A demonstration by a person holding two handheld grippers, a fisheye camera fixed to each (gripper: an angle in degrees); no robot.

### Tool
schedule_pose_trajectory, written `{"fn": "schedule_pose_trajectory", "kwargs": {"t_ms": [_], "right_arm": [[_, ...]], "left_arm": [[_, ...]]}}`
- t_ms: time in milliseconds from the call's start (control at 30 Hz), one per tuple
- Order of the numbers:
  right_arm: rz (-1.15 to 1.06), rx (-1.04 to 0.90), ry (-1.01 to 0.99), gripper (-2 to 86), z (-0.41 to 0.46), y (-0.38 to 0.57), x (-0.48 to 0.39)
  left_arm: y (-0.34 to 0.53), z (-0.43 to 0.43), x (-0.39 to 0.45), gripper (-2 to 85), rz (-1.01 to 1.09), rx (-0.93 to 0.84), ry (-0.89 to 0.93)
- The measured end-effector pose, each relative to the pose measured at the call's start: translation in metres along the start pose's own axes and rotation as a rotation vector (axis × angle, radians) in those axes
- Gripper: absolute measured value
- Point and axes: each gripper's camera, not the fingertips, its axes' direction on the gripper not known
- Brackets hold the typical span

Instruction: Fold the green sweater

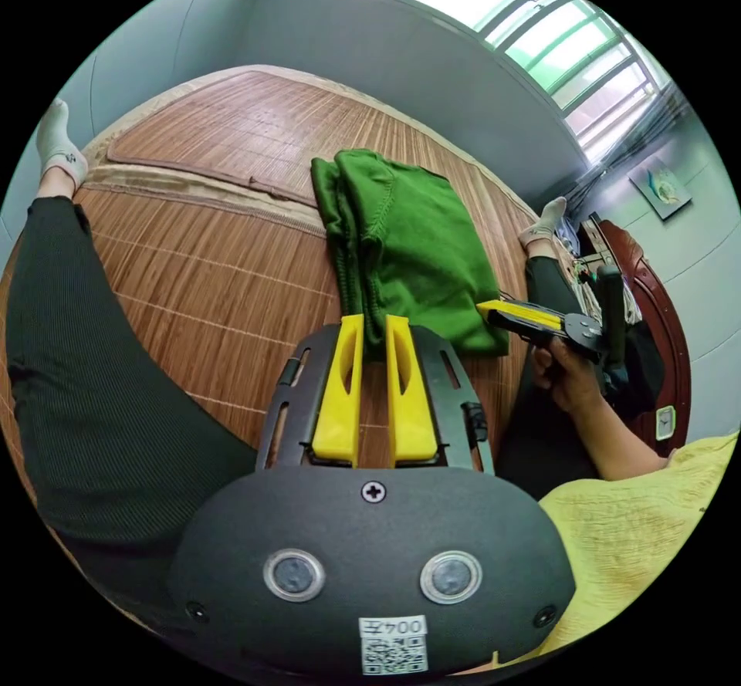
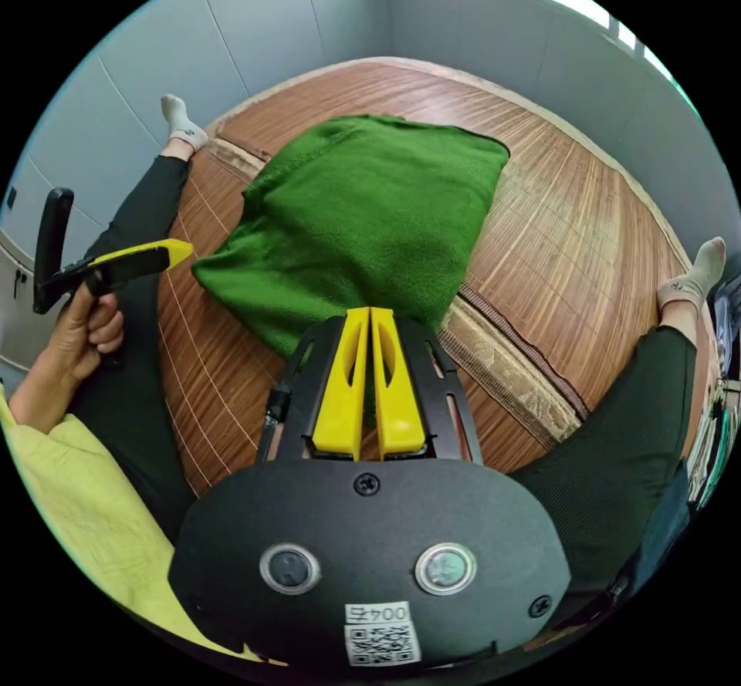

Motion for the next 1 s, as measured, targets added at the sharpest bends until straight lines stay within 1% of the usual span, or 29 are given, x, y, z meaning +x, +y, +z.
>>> {"fn": "schedule_pose_trajectory", "kwargs": {"t_ms": [100,267,333,367,467,533,667,767,833,1000], "right_arm": [[0.053,-0.006,-0.058,-0.6,0.008,0.0,0.007],[0.165,0.055,-0.303,0.2,-0.004,0.012,0.04],[0.128,0.124,-0.331,1.4,-0.027,0.022,0.039],[0.077,0.15,-0.326,5.5,-0.042,0.03,0.032],[0.005,0.085,-0.237,12.0,-0.058,0.042,0.008],[-0.03,0.043,-0.162,12.9,-0.063,0.048,-0.009],[-0.084,-0.047,0.029,12.5,-0.061,0.051,-0.045],[-0.108,-0.141,0.107,12.0,-0.045,0.042,-0.061],[-0.114,-0.179,0.131,10.8,-0.037,0.036,-0.066],[-0.108,-0.174,0.149,6.7,-0.041,0.027,-0.072]], "left_arm": [[0.004,0.0,-0.007,6.8,-0.051,-0.049,-0.001],[0.01,-0.004,-0.031,8.6,-0.141,-0.077,0.114],[0.008,-0.003,-0.041,9.1,-0.172,-0.071,0.15],[0.008,-0.002,-0.049,9.4,-0.21,-0.06,0.195],[0.008,0.005,-0.068,10.1,-0.288,-0.054,0.295],[0.008,0.009,-0.074,10.4,-0.301,-0.057,0.312],[0.005,0.013,-0.081,10.4,-0.3,-0.055,0.328],[0.001,0.016,-0.086,9.5,-0.308,-0.045,0.341],[-0.002,0.015,-0.087,8.5,-0.303,-0.037,0.335],[-0.007,0.01,-0.08,4.1,-0.245,-0.024,0.291]]}}
